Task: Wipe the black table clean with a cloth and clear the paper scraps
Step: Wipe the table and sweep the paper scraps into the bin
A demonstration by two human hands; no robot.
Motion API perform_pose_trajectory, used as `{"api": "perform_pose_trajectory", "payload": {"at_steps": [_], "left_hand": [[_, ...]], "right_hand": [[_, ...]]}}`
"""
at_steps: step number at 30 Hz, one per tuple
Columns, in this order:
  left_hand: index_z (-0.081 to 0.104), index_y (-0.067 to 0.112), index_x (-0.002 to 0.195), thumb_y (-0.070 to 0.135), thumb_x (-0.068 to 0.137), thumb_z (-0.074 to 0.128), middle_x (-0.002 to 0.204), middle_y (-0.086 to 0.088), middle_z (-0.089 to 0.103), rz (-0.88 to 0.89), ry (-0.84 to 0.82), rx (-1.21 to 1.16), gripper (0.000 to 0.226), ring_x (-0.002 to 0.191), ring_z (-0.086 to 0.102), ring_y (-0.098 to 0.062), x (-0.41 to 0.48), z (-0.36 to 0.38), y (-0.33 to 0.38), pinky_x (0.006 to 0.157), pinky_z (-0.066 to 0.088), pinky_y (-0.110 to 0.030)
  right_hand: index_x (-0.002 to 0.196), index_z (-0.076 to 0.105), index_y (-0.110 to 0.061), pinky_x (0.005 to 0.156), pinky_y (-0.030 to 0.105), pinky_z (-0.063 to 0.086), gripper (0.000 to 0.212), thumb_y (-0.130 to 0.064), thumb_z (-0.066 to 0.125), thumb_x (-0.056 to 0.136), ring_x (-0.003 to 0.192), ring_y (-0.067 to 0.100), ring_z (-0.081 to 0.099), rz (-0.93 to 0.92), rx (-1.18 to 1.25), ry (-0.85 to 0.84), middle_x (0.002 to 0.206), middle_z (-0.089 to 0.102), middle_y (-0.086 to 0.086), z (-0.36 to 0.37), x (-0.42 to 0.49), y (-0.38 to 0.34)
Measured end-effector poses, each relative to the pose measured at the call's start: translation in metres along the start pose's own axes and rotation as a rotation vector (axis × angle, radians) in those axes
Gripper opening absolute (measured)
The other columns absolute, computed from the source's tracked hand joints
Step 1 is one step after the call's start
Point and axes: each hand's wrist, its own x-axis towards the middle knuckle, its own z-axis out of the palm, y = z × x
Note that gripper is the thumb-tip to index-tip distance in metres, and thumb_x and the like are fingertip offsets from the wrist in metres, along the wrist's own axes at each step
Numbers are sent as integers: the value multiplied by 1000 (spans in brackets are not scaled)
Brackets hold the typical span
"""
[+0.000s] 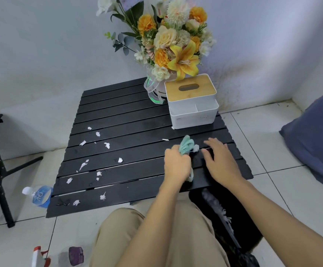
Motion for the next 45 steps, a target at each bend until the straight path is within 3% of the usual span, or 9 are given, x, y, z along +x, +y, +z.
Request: {"api": "perform_pose_trajectory", "payload": {"at_steps": [3, 11, 15, 19, 24, 30, 34, 37, 45], "left_hand": [[52, 19, 69, 34, 84, 50, 70, -13, 60, -92, 115, -189, 21, 62, 60, -33, 37, -38, -18, 55, 45, -36], [52, 5, 127, 7, 82, 49, 122, -17, 44, 1, 389, 469, 45, 100, 50, -40, 51, -40, -33, 85, 43, -45], [58, 14, 122, 4, 79, 49, 111, -11, 50, 265, 90, 429, 45, 95, 51, -32, 28, 2, -13, 84, 44, -38], [58, 13, 71, 14, 87, 53, 61, -7, 56, 99, -192, 31, 17, 50, 48, -19, 41, -30, 2, 52, 34, -26], [59, 10, 99, 19, 89, 48, 107, -20, 57, 9, 221, 236, 17, 84, 59, -38, 65, -38, -14, 71, 44, -35], [51, 16, 135, 3, 77, 50, 118, -8, 48, 400, 37, 488, 59, 95, 49, -33, 22, 24, -2, 89, 44, -43], [70, 25, 100, 13, 88, 54, 92, 3, 53, 365, -206, 164, 23, 80, 57, -16, 29, 0, 7, 74, 46, -29], [52, 15, 72, 15, 89, 49, 74, -8, 49, 316, 64, 108, 18, 55, 50, -18, 33, -23, -8, 57, 44, -35], [40, 13, 138, 12, 85, 50, 121, -9, 41, 26, 244, 494, 54, 97, 52, -31, -34, 22, -8, 81, 48, -42]], "right_hand": [[140, 45, -14, 121, 46, 7, 45, -31, 47, 98, 141, 20, 30, 66, -137, 57, 148, 40, 3, -27, 3, 32], [154, 17, -25, 107, 40, 35, 62, -48, 35, 100, 140, 20, 32, 166, -12, -62, 157, 27, -3, -23, -10, 55], [154, 14, -29, 98, 34, 37, 63, -49, 37, 99, 136, 18, 38, 195, 96, -104, 155, 28, -4, -27, -8, 59], [153, 18, -32, 102, 27, 31, 63, -47, 44, 98, 136, 14, 36, 203, 246, -102, 151, 34, -4, -29, -9, 61], [152, 24, -33, 119, 34, 25, 58, -33, 49, 100, 140, 4, 29, 263, 585, -145, 155, 29, -15, -33, -7, 64], [150, 29, -35, 117, 39, 29, 59, -28, 55, 97, 139, 3, 30, 307, 764, -185, 151, 32, -16, -35, -1, 68], [149, 32, -36, 105, 22, 35, 60, -29, 58, 95, 134, -3, 31, 311, 808, -185, 142, 38, -22, -39, -4, 67], [147, 34, -39, 103, 21, 40, 60, -26, 60, 95, 128, -5, 41, 320, 894, -203, 139, 44, -24, -39, -12, 70], [146, 39, -28, 111, 40, 40, 55, -9, 54, 97, 131, 11, 48, 362, 1047, -116, 143, 50, -8, -29, -11, 71]]}}
